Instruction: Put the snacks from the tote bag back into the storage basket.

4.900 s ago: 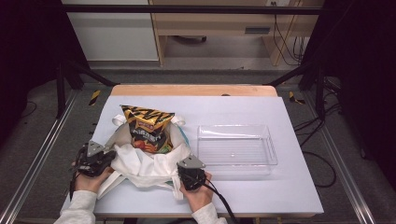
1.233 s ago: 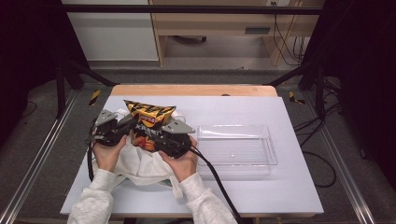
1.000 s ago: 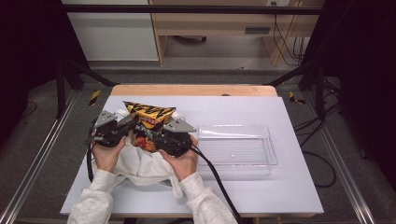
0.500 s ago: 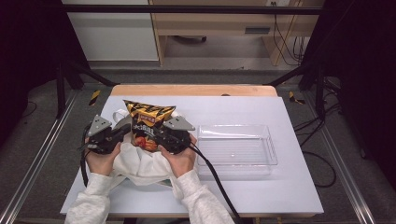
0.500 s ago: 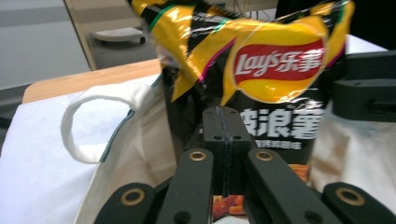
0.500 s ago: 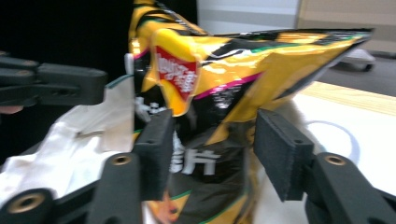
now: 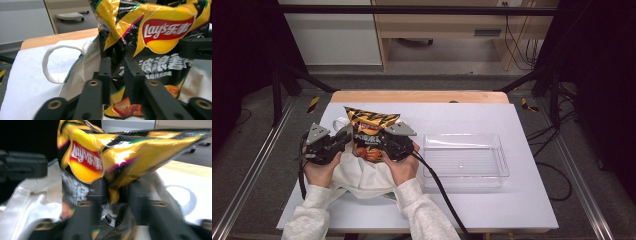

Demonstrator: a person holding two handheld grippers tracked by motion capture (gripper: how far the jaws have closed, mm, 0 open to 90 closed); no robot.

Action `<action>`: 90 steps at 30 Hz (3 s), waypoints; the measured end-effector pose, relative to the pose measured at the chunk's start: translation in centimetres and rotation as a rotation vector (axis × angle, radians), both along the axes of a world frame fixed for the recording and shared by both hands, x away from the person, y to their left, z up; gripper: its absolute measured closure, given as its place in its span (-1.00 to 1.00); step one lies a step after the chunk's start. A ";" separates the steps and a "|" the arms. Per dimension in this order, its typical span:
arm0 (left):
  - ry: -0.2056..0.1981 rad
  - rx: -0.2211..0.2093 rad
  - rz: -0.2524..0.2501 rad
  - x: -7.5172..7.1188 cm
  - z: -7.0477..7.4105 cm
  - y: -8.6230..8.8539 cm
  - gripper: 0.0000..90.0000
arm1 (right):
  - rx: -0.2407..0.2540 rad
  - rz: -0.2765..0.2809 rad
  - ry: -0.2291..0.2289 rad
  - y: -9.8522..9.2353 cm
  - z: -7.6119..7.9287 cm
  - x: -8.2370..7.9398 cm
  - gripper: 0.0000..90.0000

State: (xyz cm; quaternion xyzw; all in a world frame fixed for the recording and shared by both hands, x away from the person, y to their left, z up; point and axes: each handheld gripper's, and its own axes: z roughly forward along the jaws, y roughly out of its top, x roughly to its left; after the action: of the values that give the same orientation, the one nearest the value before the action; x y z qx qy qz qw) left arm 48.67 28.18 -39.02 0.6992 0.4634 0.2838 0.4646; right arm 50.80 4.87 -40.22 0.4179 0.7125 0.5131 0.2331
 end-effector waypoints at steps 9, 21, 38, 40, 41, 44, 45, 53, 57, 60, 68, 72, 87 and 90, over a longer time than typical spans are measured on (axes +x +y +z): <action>-0.036 -0.035 -0.024 0.4 0.2 0.0 -0.01 | -0.050 0.068 -0.026 -0.3 0.0 -0.6 1.00; 0.032 -0.064 -0.110 2.2 -0.8 -1.0 0.08 | -0.043 0.133 -0.049 -0.7 -0.3 -1.3 1.00; 0.031 -0.011 -0.079 1.4 -0.4 -1.2 1.00 | -0.027 0.102 -0.037 -1.0 -0.1 -1.4 0.78; 0.028 -0.016 -0.080 1.2 -0.4 -1.1 1.00 | -0.014 0.095 -0.045 -1.1 0.1 -1.4 0.73; 0.025 -0.021 -0.082 1.0 -0.3 -1.0 1.00 | -0.008 0.095 -0.043 -1.2 0.2 -1.4 0.72; 0.014 -0.027 -0.097 0.2 0.2 -0.8 1.00 | 0.013 0.090 -0.053 -1.4 0.5 -1.5 0.79; 0.008 -0.019 -0.099 -0.2 0.3 -0.8 1.00 | 0.021 0.096 -0.051 -1.5 0.6 -1.5 0.86; -0.006 0.002 -0.111 -2.2 0.5 -1.6 1.00 | 0.018 0.099 -0.033 -2.1 1.1 -1.3 0.95; 0.000 0.025 -0.097 -2.5 0.2 -2.1 1.00 | 0.015 0.093 -0.015 -2.1 0.8 -1.0 0.89; 0.001 0.021 -0.092 -2.5 0.0 -2.0 1.00 | 0.032 0.083 -0.033 -2.0 0.9 -1.1 0.55; -0.009 0.006 -0.054 -1.8 0.1 -1.6 0.81 | 0.016 0.086 -0.032 -1.8 0.8 -1.0 1.00; -0.053 -0.038 -0.036 -1.4 0.6 -1.1 0.32 | 0.001 0.095 -0.039 -1.8 0.8 -1.2 1.00; 0.002 -0.082 -0.087 -0.1 0.4 -0.9 0.76 | -0.017 0.130 -0.046 -1.6 0.7 -1.7 1.00; -0.003 -0.056 -0.074 -0.3 0.3 -1.1 0.93 | -0.010 0.120 -0.058 -1.5 0.7 -1.8 0.88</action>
State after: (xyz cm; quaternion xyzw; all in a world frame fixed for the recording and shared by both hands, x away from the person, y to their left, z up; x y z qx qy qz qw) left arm 48.35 27.13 -38.69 0.7021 0.4443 0.2543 0.4949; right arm 49.00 3.42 -39.55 0.3583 0.7317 0.5346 0.2245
